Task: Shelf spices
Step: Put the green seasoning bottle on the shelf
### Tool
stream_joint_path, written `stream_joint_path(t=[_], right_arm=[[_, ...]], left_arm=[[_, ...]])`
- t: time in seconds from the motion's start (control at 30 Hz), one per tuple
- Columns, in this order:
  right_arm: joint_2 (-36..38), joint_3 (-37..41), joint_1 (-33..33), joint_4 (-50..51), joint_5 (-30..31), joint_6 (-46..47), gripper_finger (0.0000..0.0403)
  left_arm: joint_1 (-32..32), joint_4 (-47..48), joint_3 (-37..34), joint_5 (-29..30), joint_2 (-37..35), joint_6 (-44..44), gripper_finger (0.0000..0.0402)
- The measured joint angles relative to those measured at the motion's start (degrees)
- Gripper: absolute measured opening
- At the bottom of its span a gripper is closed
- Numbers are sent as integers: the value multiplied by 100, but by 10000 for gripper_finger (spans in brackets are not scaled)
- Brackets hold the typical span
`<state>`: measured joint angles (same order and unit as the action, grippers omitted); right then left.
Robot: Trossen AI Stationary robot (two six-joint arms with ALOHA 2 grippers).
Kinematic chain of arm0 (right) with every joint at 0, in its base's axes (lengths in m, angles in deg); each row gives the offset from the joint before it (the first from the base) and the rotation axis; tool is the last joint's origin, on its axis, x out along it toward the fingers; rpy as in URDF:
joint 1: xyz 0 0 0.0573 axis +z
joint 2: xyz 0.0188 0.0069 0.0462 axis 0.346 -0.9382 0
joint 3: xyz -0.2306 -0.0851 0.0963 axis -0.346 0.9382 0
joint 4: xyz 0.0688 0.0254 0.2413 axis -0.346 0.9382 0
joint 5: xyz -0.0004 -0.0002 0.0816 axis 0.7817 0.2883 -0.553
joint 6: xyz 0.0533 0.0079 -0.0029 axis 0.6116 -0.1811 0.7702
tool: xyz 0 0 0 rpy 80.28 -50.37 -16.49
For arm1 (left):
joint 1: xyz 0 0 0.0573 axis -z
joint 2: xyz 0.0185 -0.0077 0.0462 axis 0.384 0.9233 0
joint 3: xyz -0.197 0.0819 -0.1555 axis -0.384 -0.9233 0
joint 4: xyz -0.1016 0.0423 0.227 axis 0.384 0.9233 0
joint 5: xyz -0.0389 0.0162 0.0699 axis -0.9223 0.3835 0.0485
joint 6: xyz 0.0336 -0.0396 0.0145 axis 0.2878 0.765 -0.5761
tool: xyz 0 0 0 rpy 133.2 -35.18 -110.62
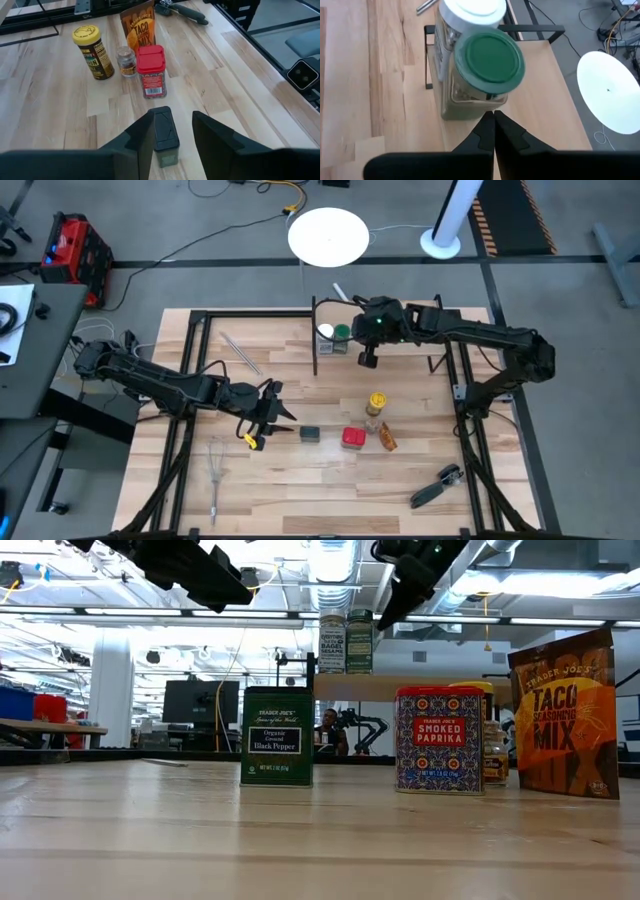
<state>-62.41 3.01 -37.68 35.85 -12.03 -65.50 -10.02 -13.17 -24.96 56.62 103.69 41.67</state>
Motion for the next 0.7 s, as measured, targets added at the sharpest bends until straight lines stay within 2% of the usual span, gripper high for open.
stream_joint_path(t=[0.23, 0.4, 0.57, 0.7], right_arm=[[0, 0, -39, -68, 43, -10, 6], [0, 0, -96, -444, 508, -403, 6], [0, -4, -351, -882, 76, -542, 6], [0, -4, -585, -878, -630, -544, 5]], left_arm=[[0, 3, 0, 1, 0, 0, 123], [0, 3, 0, -4, 0, -2, 123], [0, 0, 0, -6, 0, -2, 123], [0, -34, 0, -10, 0, -68, 123]])
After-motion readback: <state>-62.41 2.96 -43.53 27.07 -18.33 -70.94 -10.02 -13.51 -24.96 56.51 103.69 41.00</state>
